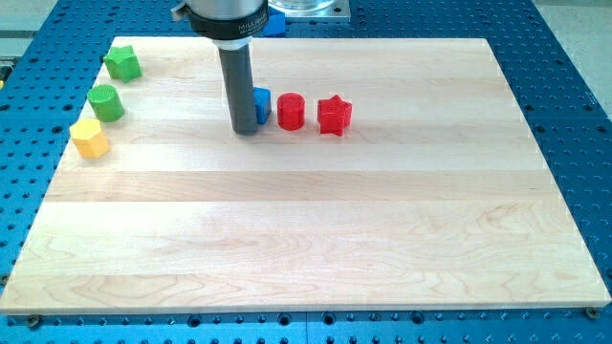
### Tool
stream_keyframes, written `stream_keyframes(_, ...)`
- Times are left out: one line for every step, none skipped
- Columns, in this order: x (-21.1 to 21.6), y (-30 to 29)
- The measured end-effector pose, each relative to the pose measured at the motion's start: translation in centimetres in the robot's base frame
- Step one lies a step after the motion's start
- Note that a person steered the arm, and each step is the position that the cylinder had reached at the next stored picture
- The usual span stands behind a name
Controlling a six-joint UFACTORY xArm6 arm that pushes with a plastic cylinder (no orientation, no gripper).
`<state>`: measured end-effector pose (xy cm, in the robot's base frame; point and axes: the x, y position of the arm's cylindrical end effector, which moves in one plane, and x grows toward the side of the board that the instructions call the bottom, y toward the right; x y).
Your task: Move the red circle closer to the cube
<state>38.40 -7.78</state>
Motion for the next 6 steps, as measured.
stream_keyframes(3.5,-2.6)
stream_keyframes(8.4,0.3)
stream_keyframes(6.1,1.6)
stream_keyframes(3.7,4.1)
stream_keyframes(1.4,7.1)
stream_keyframes(0.2,8.7)
